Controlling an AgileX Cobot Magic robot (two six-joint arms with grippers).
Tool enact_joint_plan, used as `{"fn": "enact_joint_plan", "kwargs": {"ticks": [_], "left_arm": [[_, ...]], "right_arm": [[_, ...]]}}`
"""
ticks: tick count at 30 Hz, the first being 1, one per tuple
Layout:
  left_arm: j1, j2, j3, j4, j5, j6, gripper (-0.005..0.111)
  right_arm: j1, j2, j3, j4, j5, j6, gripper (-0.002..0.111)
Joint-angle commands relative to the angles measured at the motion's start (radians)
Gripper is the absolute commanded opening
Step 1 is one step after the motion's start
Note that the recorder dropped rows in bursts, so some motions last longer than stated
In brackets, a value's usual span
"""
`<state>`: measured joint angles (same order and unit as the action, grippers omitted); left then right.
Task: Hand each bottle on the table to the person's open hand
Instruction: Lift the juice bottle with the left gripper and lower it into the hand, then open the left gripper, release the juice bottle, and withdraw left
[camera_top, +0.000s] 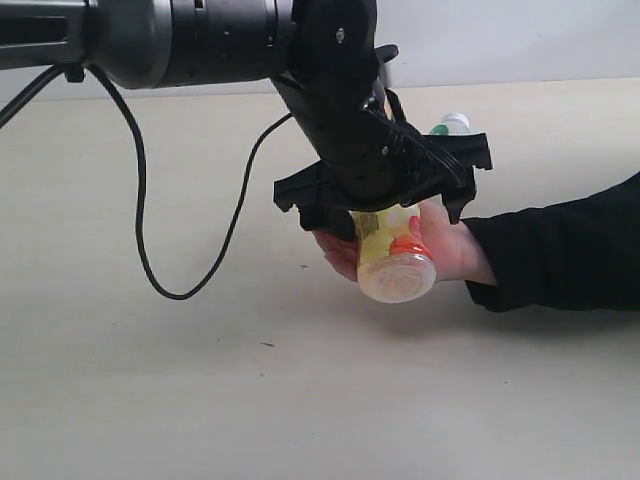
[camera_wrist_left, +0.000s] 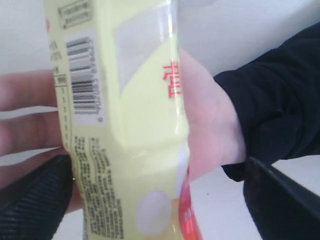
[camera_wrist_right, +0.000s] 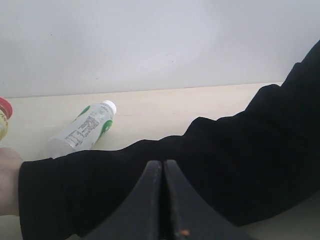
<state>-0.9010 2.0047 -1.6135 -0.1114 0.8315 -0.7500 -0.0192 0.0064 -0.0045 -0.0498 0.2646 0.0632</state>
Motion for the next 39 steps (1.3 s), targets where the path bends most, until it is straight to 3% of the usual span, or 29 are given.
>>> {"fn": "enact_joint_plan", "kwargs": {"ticks": [1, 10, 21, 25, 30, 34, 39], "left_arm": [[0.010, -0.020, -0.023, 0.005, 0.009, 0.035, 0.089], [0.017, -0.101, -0.029, 0.057, 0.057, 0.108, 0.089], [0.017, -0.216, -0.029, 0.088, 0.202, 0.398, 0.085], [0.017, -0.266, -0.004, 0.195, 0.288, 0.417, 0.060], [0.017, -0.364, 0.101, 0.294, 0.290, 0.397, 0.001], [0.017, -0.488, 0.240, 0.314, 0.174, 0.397, 0.001], [0.017, -0.733, 0.522, 0.356, -0.232, 0.347, 0.001]], "right_arm": [[-0.005, -0.006, 0.005, -0.002, -0.008, 0.002, 0.000], [-0.005, -0.006, 0.005, -0.002, -0.005, 0.002, 0.000], [-0.005, -0.006, 0.005, -0.002, -0.005, 0.002, 0.000], [-0.005, -0.006, 0.005, -0.002, -0.005, 0.002, 0.000], [-0.005, -0.006, 0.005, -0.002, -0.005, 0.002, 0.000], [-0.005, -0.006, 0.005, -0.002, -0.005, 0.002, 0.000], [-0.005, -0.006, 0.005, -0.002, -0.005, 0.002, 0.000]]}}
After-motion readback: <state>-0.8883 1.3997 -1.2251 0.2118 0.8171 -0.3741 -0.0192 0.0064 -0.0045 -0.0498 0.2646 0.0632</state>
